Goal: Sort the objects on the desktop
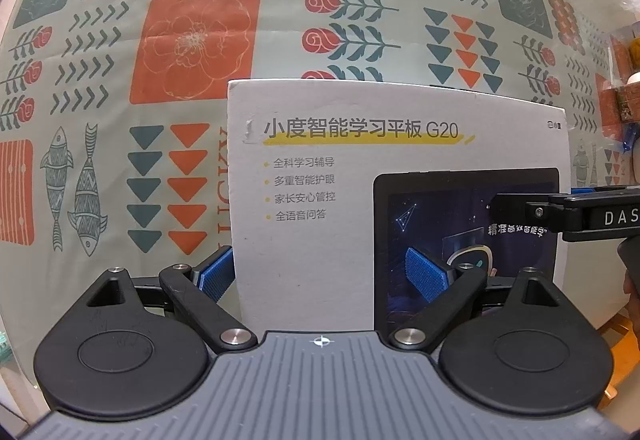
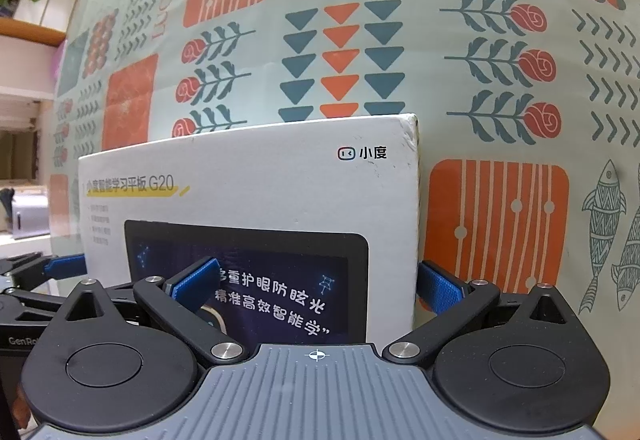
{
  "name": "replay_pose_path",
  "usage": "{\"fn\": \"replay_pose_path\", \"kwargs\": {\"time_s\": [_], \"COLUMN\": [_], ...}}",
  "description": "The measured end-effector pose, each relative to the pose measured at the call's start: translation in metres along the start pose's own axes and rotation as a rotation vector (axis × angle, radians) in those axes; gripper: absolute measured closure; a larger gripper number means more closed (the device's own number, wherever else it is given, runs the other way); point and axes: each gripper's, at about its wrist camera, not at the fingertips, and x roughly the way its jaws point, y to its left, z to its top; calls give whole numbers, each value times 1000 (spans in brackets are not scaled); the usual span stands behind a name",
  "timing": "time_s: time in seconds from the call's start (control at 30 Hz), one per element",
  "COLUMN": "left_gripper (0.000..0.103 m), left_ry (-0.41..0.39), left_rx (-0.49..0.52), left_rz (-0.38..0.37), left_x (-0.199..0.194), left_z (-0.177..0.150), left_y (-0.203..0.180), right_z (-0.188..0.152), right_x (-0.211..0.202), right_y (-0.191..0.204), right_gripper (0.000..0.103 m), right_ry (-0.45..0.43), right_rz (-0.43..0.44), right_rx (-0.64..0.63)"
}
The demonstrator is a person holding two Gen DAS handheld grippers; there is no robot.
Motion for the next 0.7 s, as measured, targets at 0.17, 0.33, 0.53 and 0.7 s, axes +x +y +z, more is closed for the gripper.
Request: {"fn": "replay_pose_path", "kwargs": {"time_s": [0.17,0.33,0.53,0.7], "left_gripper": [0,0,0,0], "left_ry": [6,12,-16,-82], "left_rx": [-8,13,3,-18], "left_rz": [-3,-13,-15,-14], "left_x": [2,7,9,6], "left_z": [0,14,16,13], "left_y": [1,9,9,15], "right_z": [1,1,-3,-14], "right_x": [1,2,0,-6], "right_y": [0,-1,-4,-12], "right_gripper": [0,0,0,0], "right_ry": [0,-8,-36,-93], "right_rz": [0,7,18,30], "right_rx": [-11,-13,-8,23]}}
